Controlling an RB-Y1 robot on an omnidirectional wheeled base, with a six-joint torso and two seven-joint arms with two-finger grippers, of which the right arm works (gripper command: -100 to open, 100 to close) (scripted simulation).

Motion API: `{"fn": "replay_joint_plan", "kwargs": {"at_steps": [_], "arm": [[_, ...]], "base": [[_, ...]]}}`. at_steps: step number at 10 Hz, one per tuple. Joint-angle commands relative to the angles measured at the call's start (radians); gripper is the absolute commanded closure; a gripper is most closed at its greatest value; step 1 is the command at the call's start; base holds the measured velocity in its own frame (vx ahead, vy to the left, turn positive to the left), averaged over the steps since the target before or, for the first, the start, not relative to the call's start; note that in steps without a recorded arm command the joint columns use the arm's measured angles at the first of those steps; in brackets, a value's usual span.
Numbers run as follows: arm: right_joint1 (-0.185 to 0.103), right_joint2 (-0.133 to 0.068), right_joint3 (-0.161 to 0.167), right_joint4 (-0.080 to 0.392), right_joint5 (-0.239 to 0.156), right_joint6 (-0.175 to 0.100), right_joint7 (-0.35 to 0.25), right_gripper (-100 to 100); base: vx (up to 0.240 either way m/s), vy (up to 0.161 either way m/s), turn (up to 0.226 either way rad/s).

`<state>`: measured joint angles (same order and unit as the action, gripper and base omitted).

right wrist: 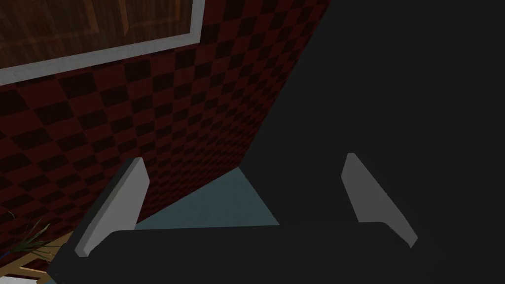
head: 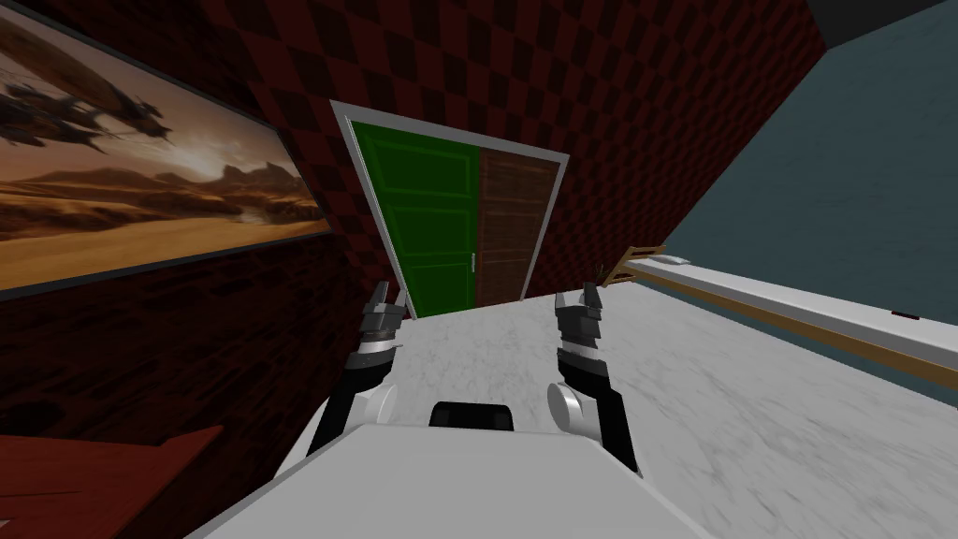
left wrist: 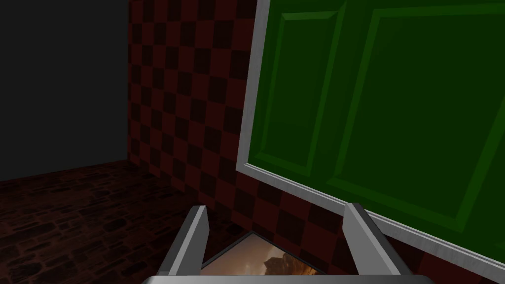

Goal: Pull the door open

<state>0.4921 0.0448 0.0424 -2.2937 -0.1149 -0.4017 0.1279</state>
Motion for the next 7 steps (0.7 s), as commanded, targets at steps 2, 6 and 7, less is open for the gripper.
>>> {"fn": "replay_joint_plan", "kwargs": {"at_steps": [2, 6, 7], "arm": [[-0.007, -0.024, 0.011, 0.045, -0.029, -0.018, -0.048, -100], [-0.020, -0.059, 0.030, 0.123, -0.080, -0.050, -0.130, -100], [-0.023, -0.065, 0.034, 0.136, -0.089, -0.055, -0.144, -100]], "base": [[0.116, -0.006, 0.111], [0.153, 0.003, 0.090], [0.114, -0.009, 0.091]]}}
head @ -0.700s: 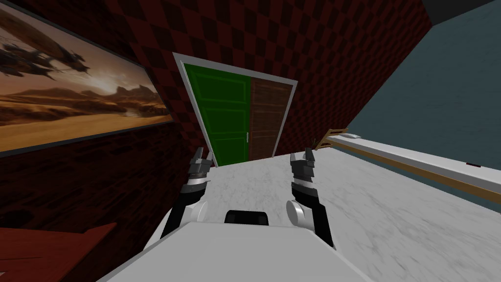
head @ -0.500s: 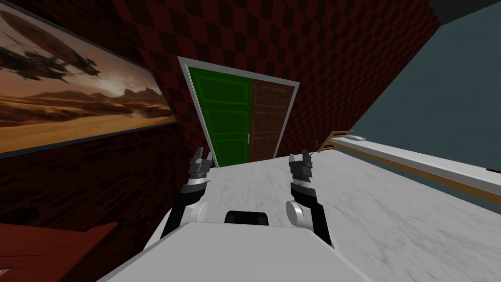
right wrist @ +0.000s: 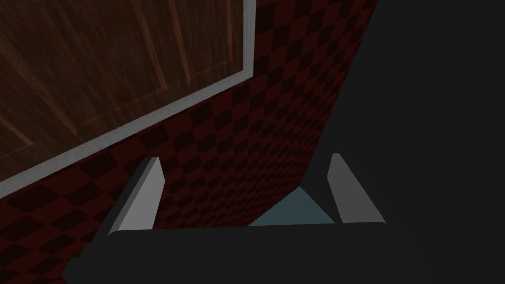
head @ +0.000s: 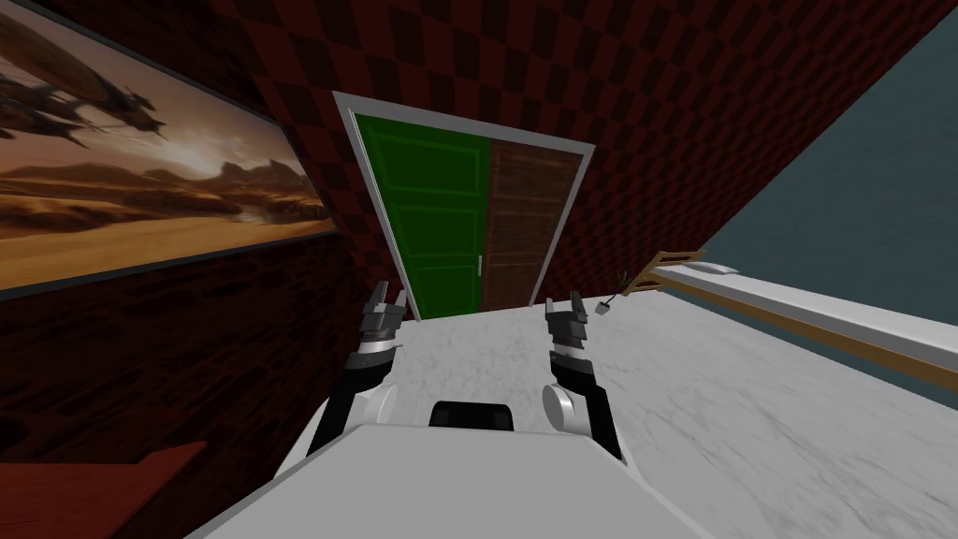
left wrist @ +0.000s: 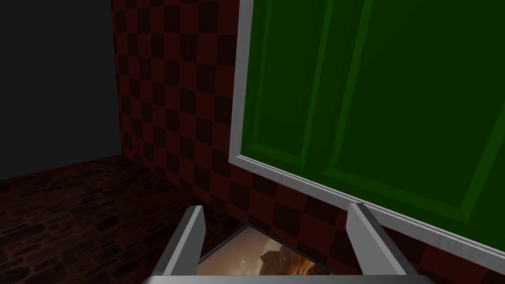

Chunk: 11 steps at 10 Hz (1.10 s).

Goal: Pull the door open

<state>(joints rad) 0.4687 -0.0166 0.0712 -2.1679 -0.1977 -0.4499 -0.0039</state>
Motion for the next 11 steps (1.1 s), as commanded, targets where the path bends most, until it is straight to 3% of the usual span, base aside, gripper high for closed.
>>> {"fn": "replay_joint_plan", "kwargs": {"at_steps": [1, 11], "arm": [[-0.002, -0.010, 0.009, 0.026, -0.016, -0.014, -0.029, -100], [-0.032, -0.075, 0.051, 0.200, -0.129, -0.085, -0.213, -100]], "base": [[0.096, -0.012, 0.075], [0.096, -0.006, 0.087]]}}
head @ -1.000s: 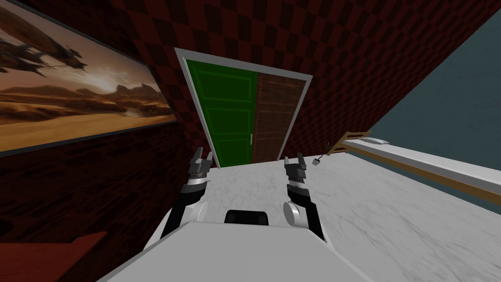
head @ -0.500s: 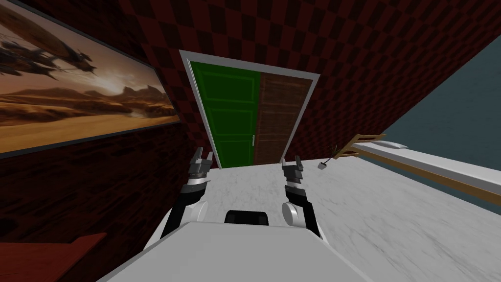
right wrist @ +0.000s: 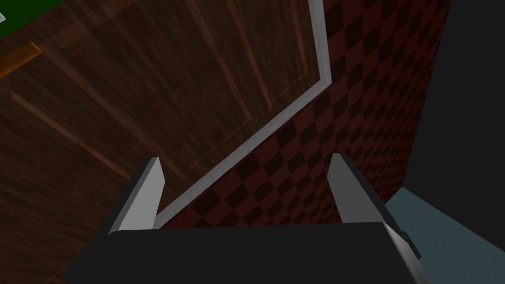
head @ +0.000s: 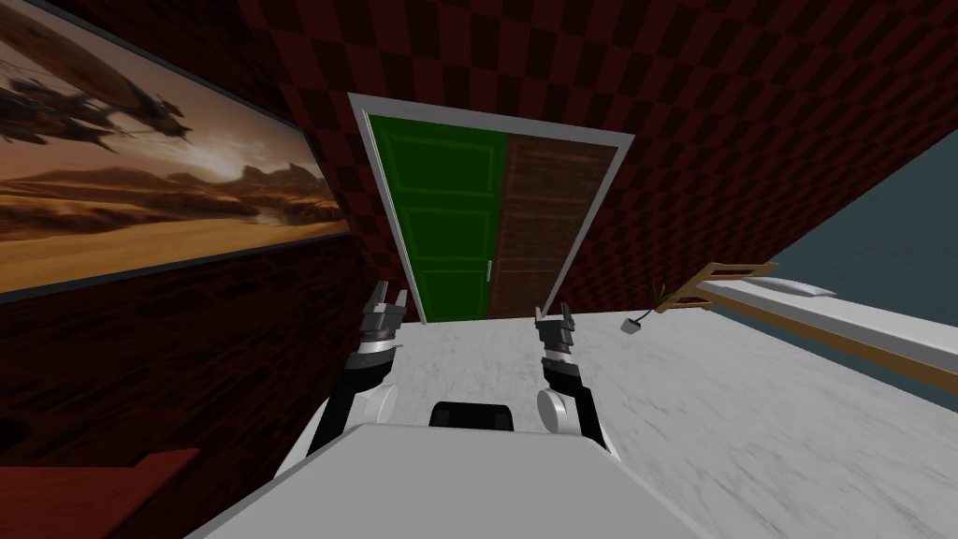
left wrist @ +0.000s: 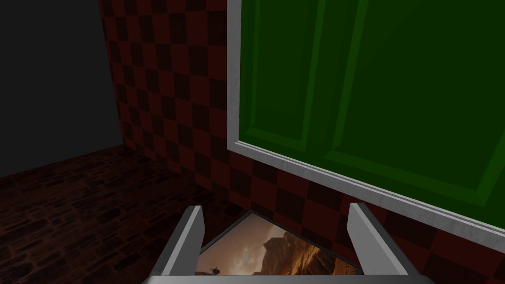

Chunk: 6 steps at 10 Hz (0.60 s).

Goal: Pull the door open

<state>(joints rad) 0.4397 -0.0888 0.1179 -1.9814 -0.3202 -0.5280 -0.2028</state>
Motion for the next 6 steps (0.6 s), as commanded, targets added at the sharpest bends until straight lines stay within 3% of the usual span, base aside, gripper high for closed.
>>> {"fn": "replay_joint_plan", "kwargs": {"at_steps": [1, 6], "arm": [[-0.006, -0.009, 0.010, 0.034, -0.020, -0.015, -0.035, -100], [-0.024, -0.044, 0.035, 0.137, -0.087, -0.057, -0.145, -100]], "base": [[0.104, -0.024, 0.092], [0.096, -0.013, 0.104]]}}
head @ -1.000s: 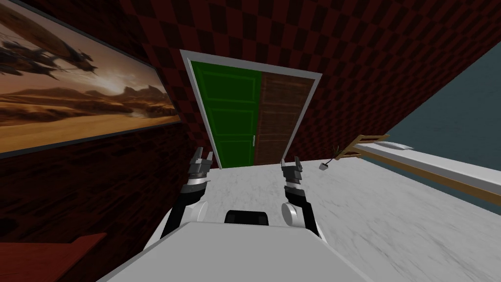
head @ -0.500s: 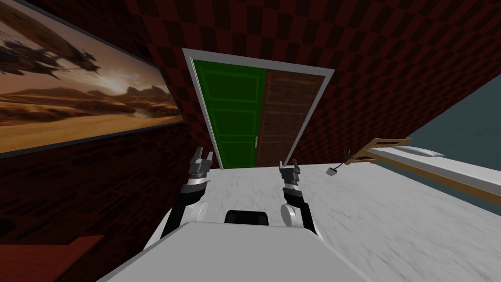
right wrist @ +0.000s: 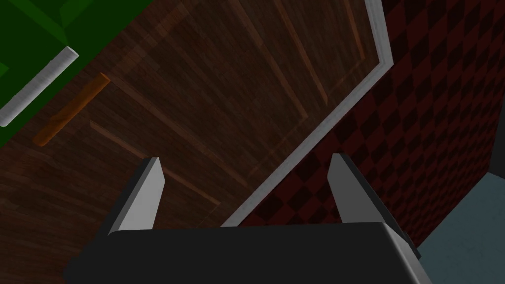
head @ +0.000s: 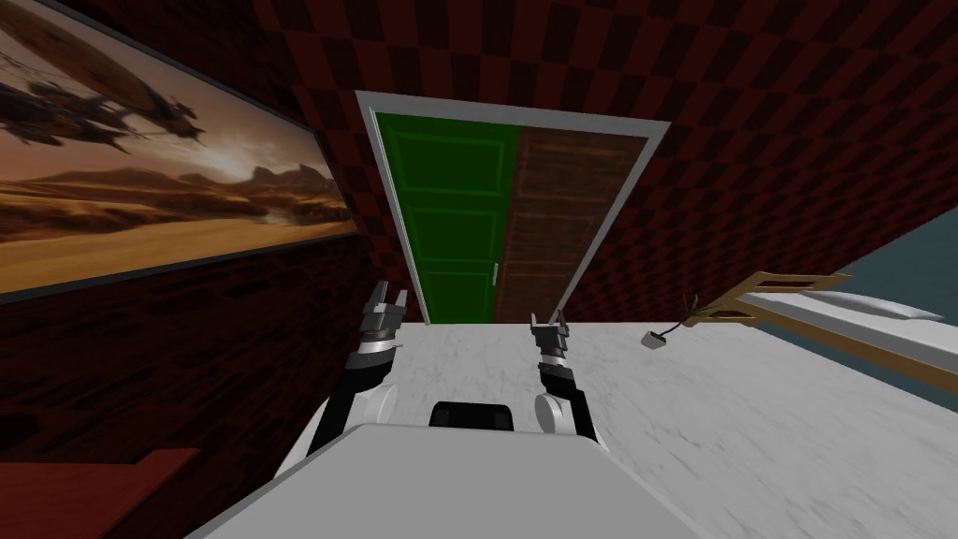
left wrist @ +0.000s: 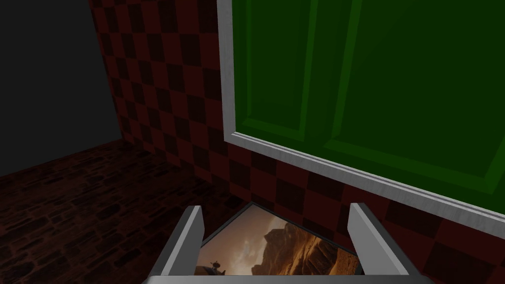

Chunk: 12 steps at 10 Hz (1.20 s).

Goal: Pull the door open

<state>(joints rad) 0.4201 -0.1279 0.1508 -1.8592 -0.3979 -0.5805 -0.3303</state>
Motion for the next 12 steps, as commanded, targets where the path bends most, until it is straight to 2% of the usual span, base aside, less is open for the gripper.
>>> {"fn": "replay_joint_plan", "kwargs": {"at_steps": [1, 12], "arm": [[-0.008, -0.011, 0.007, 0.036, -0.024, -0.013, -0.040, -100], [-0.052, -0.086, 0.066, 0.277, -0.181, -0.112, -0.296, -100]], "base": [[0.090, -0.015, 0.113], [0.097, -0.023, 0.112]]}}
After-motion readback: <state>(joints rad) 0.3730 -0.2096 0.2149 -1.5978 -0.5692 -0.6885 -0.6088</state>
